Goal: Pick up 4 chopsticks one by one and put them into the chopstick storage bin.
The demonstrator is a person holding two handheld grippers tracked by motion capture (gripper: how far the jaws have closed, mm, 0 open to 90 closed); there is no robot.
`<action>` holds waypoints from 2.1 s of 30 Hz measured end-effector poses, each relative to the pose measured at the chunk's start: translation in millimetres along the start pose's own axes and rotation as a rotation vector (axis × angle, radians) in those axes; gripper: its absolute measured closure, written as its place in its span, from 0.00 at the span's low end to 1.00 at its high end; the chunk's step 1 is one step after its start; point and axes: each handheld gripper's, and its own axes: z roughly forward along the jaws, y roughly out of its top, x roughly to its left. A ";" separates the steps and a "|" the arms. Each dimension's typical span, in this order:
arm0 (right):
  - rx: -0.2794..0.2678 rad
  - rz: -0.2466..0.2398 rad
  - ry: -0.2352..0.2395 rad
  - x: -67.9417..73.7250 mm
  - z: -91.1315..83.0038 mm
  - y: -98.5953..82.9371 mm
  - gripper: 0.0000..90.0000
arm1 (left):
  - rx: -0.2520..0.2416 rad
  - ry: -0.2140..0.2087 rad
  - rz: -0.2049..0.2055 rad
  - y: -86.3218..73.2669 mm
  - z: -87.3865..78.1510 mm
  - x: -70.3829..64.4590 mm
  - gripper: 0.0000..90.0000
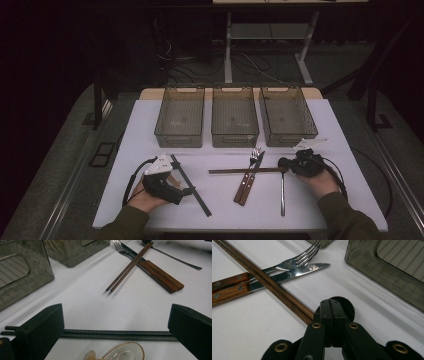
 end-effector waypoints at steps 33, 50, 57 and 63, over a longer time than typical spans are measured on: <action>0.056 -0.048 0.012 8.2 -1.0 -1.8 0.99 | -0.002 -0.005 0.002 0.2 -0.2 -0.5 0.00; 0.073 -0.073 0.042 13.8 -2.1 -2.6 0.99 | -0.002 -0.004 0.002 0.4 -0.4 -0.5 0.00; 0.085 -0.097 0.056 18.9 -1.8 -2.8 0.99 | 0.000 -0.005 0.005 0.4 -0.4 -0.6 0.00; 0.095 -0.120 0.067 23.2 -1.3 -2.9 0.99 | -0.001 -0.006 0.005 0.4 -0.3 -0.6 0.00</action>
